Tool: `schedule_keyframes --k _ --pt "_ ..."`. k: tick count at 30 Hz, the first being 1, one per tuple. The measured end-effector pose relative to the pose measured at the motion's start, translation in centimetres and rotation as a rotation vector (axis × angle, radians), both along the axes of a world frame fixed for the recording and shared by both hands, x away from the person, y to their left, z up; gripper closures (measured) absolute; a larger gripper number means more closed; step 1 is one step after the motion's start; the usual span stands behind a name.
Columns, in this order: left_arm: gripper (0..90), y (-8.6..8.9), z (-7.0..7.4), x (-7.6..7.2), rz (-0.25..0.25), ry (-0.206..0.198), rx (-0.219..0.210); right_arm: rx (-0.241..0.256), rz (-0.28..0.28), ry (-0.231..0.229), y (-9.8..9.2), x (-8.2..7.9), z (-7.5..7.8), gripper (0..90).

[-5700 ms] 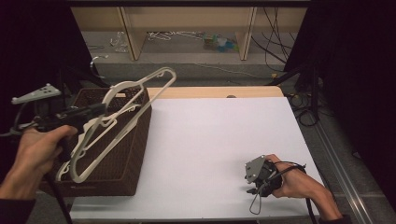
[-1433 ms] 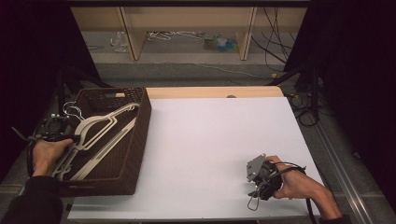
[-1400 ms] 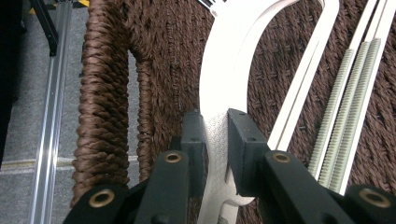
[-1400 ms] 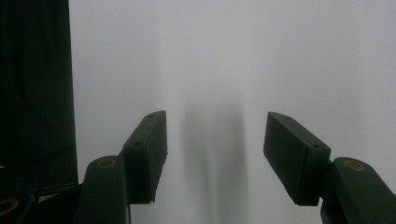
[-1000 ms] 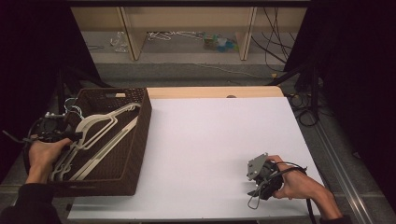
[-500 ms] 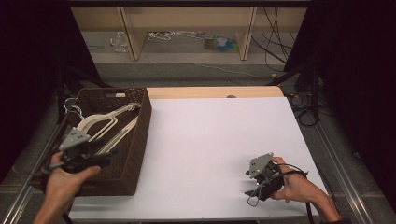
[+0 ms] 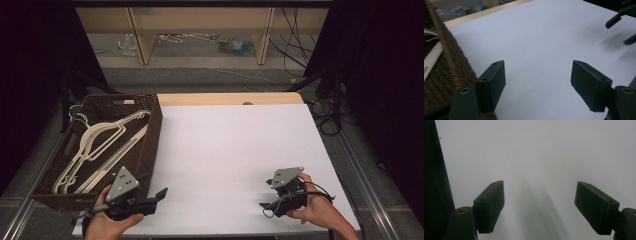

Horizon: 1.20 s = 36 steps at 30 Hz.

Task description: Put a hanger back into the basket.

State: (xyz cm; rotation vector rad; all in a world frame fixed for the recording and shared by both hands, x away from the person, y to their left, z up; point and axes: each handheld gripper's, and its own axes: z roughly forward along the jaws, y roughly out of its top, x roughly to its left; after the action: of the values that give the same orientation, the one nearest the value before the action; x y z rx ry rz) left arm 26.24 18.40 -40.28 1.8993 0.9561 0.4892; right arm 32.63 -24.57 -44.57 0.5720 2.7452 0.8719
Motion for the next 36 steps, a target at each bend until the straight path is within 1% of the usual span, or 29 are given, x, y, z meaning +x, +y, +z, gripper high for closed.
schedule_keyframes --k 1,3,4,5,6,7,8,10,12,14,15,16,18,22,23,24,25,26,27,28,29,31,36 --pt "27.2 -0.3 -0.3 -0.2 -0.004 -0.002 0.003 0.014 -0.012 -0.011 -0.1 -0.2 0.0 24.9" --pt "26.4 -0.6 -0.9 -0.3 -0.026 -0.011 -0.007 0.045 -0.054 -0.033 -0.1 -0.8 0.1 24.2" --pt "26.3 -0.7 -1.0 -0.5 -0.022 -0.01 -0.006 0.061 -0.076 -0.04 -0.1 -1.2 0.1 24.2" --pt "25.8 -0.8 -1.2 -0.5 -0.018 -0.012 -0.018 0.072 -0.093 -0.043 -0.1 -1.5 0.2 24.0" --pt "24.8 -0.8 -1.4 -0.6 -0.018 -0.024 -0.029 0.082 -0.094 -0.059 -0.1 -1.8 0.3 23.5" --pt "24.2 -0.8 -1.5 -0.7 -0.016 -0.032 -0.035 0.097 -0.11 -0.06 -0.1 -2.1 0.5 23.0" --pt "23.7 -0.7 -1.6 -0.8 -0.017 -0.043 -0.031 0.115 -0.119 -0.057 -0.1 -2.4 0.7 22.4" --pt "21.6 -0.6 -2.0 -0.9 -0.013 -0.048 -0.028 0.154 -0.133 -0.083 -0.1 -3.0 1.0 21.3" --pt "19.7 -0.6 -2.4 -1.0 -0.008 -0.048 -0.041 0.185 -0.158 -0.111 -0.2 -3.5 1.2 19.3" --pt "18.6 -0.5 -2.8 -1.1 -0.017 -0.052 -0.046 0.223 -0.181 -0.103 -0.4 -4.0 1.3 18.5" --pt "17.7 -0.5 -2.9 -1.2 -0.017 -0.06 -0.046 0.239 -0.187 -0.117 -0.6 -4.1 1.3 18.2" --pt "17.4 -0.4 -3.0 -1.2 -0.018 -0.067 -0.043 0.249 -0.195 -0.119 -0.7 -4.3 1.3 17.8" --pt "17.2 -0.3 -3.1 -1.2 -0.013 -0.062 -0.06 0.259 -0.202 -0.118 -1.0 -4.7 1.2 17.8" --pt "16.9 -0.1 -3.2 -1.1 -0.011 -0.073 -0.063 0.261 -0.218 -0.14 -1.4 -4.9 1.1 17.8" --pt "16.9 0.0 -3.2 -1.0 -0.013 -0.074 -0.067 0.272 -0.221 -0.13 -1.4 -4.9 1.1 17.8" --pt "16.9 0.0 -3.2 -1.0 -0.01 -0.078 -0.069 0.28 -0.24 -0.134 -1.5 -4.9 1.1 17.8" --pt "16.9 0.0 -3.1 -1.1 0.0 -0.075 -0.066 0.285 -0.237 -0.135 -1.5 -4.9 1.2 17.7" --pt "16.9 0.1 -3.1 -1.1 -0.006 -0.08 -0.063 0.289 -0.238 -0.138 -1.6 -4.9 1.2 17.8" --pt "16.9 0.1 -3.1 -1.1 -0.002 -0.075 -0.067 0.294 -0.246 -0.137 -1.6 -4.9 1.2 17.9" --pt "16.9 0.2 -3.0 -1.0 -0.005 -0.082 -0.06 0.295 -0.251 -0.146 -1.7 -4.8 1.3 17.9" --pt "16.9 0.2 -3.1 -1.1 0.0 -0.078 -0.069 0.295 -0.249 -0.155 -1.7 -4.8 1.3 17.8" --pt "16.9 0.2 -3.1 -1.0 -0.005 -0.082 -0.074 0.302 -0.245 -0.151 -1.7 -4.7 1.2 17.9" --pt "17.0 0.2 -3.1 -1.0 -0.007 -0.082 -0.071 0.304 -0.244 -0.149 -1.7 -4.7 1.2 17.9"
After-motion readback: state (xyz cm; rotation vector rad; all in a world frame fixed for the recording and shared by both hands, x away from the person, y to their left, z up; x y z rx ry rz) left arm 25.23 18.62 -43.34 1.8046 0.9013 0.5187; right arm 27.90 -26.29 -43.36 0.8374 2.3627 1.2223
